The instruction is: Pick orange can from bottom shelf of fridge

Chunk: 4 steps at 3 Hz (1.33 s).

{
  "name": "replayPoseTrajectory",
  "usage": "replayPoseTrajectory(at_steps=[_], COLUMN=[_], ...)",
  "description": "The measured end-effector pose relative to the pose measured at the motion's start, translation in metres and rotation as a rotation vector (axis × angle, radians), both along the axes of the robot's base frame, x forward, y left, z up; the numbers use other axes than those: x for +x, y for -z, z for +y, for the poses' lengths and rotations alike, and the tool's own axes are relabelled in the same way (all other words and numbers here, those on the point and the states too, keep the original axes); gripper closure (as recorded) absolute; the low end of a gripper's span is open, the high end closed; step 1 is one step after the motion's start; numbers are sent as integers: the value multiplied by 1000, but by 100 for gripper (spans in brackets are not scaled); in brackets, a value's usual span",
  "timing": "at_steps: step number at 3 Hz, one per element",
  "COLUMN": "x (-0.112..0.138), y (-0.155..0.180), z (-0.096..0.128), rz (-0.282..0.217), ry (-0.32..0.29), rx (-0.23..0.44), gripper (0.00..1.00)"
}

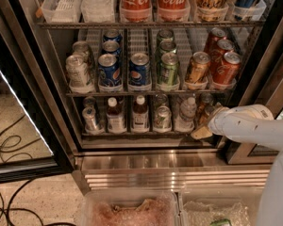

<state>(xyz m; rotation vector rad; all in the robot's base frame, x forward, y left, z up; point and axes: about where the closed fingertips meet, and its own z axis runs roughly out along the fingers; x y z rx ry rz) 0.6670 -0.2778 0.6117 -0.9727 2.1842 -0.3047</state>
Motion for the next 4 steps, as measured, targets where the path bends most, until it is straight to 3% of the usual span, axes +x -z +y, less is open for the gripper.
replayPoseTrajectory(at_steps=[1,4], x=[0,0], y=[0,0], z=[0,0], rz=[0,0], ry=[0,0], rx=[0,0], gripper=[0,66])
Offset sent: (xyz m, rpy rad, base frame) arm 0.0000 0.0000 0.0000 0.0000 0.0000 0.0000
